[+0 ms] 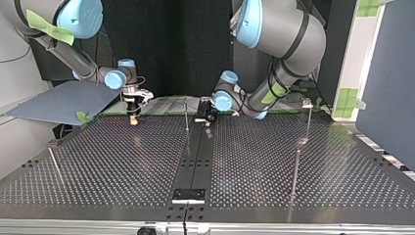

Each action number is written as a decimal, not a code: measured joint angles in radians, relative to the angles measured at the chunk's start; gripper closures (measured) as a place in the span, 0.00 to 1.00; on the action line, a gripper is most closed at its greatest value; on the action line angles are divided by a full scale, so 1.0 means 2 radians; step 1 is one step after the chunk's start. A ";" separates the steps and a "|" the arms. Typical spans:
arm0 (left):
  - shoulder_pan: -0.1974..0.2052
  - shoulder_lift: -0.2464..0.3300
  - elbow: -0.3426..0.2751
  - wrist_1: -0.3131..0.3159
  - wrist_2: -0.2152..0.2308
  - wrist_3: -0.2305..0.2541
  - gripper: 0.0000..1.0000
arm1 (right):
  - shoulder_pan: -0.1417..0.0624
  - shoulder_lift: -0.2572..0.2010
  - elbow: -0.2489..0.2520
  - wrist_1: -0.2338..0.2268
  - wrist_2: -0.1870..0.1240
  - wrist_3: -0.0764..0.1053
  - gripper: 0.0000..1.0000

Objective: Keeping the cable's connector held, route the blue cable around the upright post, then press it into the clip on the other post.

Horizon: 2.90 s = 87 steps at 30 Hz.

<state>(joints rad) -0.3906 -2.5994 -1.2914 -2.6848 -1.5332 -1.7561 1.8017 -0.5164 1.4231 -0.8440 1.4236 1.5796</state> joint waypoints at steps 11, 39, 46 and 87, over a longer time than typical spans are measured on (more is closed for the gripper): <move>-0.014 0.003 -0.002 -0.050 -0.031 0.057 0.00 | 0.000 0.000 0.000 0.011 0.000 -0.003 1.00; -0.051 0.097 -0.126 -0.023 0.047 0.070 0.00 | 0.002 -0.003 -0.002 0.027 0.001 -0.015 1.00; -0.061 0.097 -0.160 -0.012 0.046 0.059 0.00 | 0.002 -0.003 -0.002 0.029 0.001 -0.016 1.00; -0.094 0.097 -0.199 0.153 -0.003 -0.068 0.00 | 0.004 -0.004 -0.002 0.030 0.001 -0.017 1.00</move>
<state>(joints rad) -0.5781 -2.4050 -1.6886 -2.3793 -1.5386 -1.8923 1.8091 -0.5235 1.4196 -0.7850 1.4249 1.5466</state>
